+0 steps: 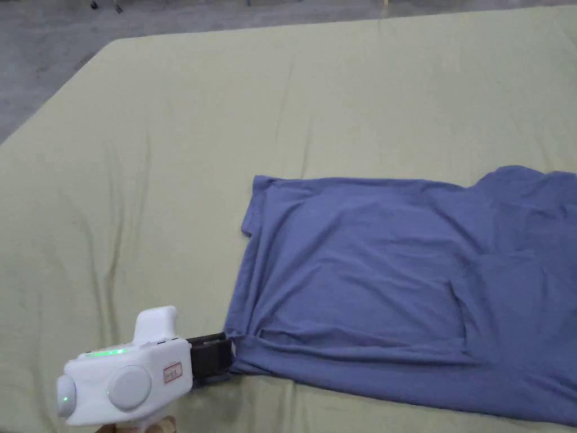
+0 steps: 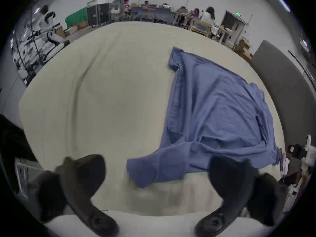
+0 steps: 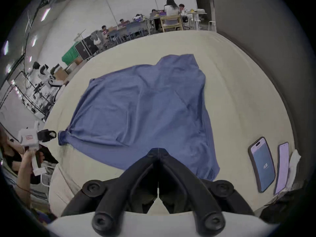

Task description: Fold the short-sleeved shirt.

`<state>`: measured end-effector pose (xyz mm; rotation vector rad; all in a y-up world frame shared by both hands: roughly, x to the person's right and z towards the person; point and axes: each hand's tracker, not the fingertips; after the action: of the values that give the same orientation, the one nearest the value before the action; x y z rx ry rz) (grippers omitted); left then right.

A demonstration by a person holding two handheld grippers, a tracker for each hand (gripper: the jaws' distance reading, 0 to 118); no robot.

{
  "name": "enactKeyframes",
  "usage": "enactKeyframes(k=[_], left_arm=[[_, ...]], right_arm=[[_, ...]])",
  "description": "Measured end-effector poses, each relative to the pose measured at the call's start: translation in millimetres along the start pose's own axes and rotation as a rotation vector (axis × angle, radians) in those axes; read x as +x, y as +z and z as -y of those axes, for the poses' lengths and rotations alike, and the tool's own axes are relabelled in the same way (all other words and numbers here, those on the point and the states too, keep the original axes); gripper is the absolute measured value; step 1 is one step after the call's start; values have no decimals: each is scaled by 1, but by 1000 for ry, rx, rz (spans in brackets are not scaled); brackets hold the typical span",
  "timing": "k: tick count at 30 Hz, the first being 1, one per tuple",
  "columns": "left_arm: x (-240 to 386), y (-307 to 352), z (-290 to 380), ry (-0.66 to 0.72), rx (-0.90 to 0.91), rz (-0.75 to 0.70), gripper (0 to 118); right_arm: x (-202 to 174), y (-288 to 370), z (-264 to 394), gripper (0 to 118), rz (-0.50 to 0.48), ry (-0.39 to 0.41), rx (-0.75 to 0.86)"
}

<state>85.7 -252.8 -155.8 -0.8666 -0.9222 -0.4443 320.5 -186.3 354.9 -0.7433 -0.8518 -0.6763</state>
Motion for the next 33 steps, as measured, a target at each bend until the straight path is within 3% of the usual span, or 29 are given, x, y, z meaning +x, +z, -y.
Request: enactKeyframes(k=[4,6,7,9,13,15,16,17,18,19,22,23,24,25,26,27,28,30,31,33], left_arm=[[2,-11,-17,-46,-116,26,118],[18,-26,-19,-107,-179,10,104],[25,-26,-16,-106,-180,18,104],[20,-26,-18,-34,-136,78,1],[39,-4,-20,-37,-158,100,1],[43,4,-19,10,-164,135,1],[45,8,-18,31,-162,149,1],[17,0,-29,89,-199,212,1],[13,1,-31,87,-198,208,1],[10,2,-33,86,-198,207,1],[22,13,-34,76,-179,195,1],[25,13,-35,67,-177,193,1],[27,14,-37,53,-173,183,1],[26,13,-34,53,-170,183,1],[25,13,-35,58,-172,180,1],[24,12,-36,72,-174,181,1],[22,12,-38,94,-176,190,1],[19,12,-38,124,-173,188,1],[17,12,-40,136,-172,187,1],[15,14,-44,179,-166,199,1]], right_arm=[[14,-2,-2,2,48,-18,-30],[22,-5,-1,2,66,-37,-48],[25,-7,0,2,75,-40,-60],[34,-12,5,2,131,-29,-109],[55,-21,15,2,146,-43,-149],[77,-30,21,7,86,-118,-164],[82,-32,22,36,91,-151,-184],[87,-35,24,103,123,-165,-192],[88,-40,27,118,142,-164,-209],[86,-43,33,116,107,-169,-134],[85,-63,37,115,95,-197,-215],[81,-50,32,108,74,-184,-240],[77,-53,34,87,74,-154,-251],[73,-55,37,59,89,-131,-245],[67,-56,38,38,177,-87,-248],[68,-55,39,27,247,-32,-228],[70,-51,37,10,157,-58,-202],[79,-42,31,10,9,-219,-137],[75,-39,28,10,32,-222,-122],[71,-32,17,10,68,-155,-100]])
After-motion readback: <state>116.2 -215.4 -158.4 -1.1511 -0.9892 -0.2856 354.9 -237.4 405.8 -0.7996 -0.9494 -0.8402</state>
